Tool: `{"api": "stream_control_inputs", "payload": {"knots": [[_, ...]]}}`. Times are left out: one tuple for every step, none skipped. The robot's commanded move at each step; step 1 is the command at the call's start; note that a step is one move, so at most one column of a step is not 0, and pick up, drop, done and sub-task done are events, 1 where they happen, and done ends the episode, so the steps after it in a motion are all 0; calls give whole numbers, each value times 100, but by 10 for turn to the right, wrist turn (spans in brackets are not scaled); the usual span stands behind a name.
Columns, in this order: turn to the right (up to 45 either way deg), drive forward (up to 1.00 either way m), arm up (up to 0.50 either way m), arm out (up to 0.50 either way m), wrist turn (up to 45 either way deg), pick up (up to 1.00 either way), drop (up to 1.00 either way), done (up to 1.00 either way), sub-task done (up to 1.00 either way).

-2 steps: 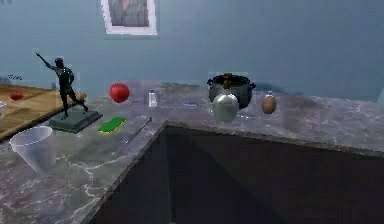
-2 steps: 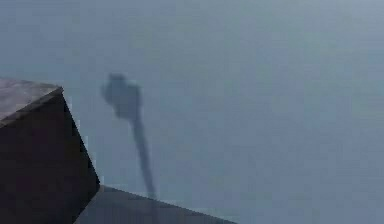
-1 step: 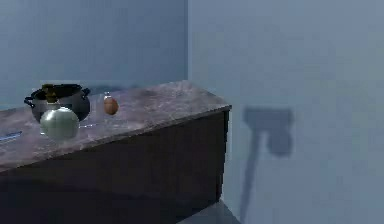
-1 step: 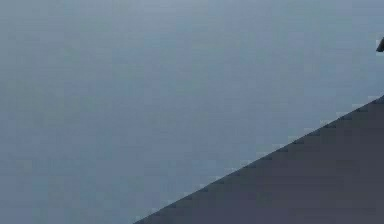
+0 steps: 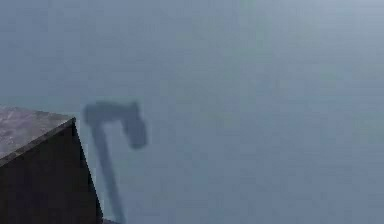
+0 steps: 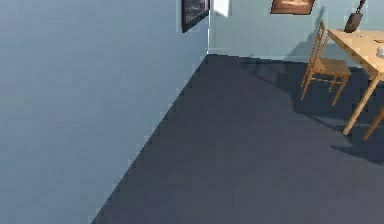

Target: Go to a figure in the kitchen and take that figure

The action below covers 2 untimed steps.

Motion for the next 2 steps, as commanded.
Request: {"api": "stream_control_inputs", "payload": {"knots": [[150,0,0,0,0,0,0,0,0],[0,10,0,0,0,0,0,0,0]]}}
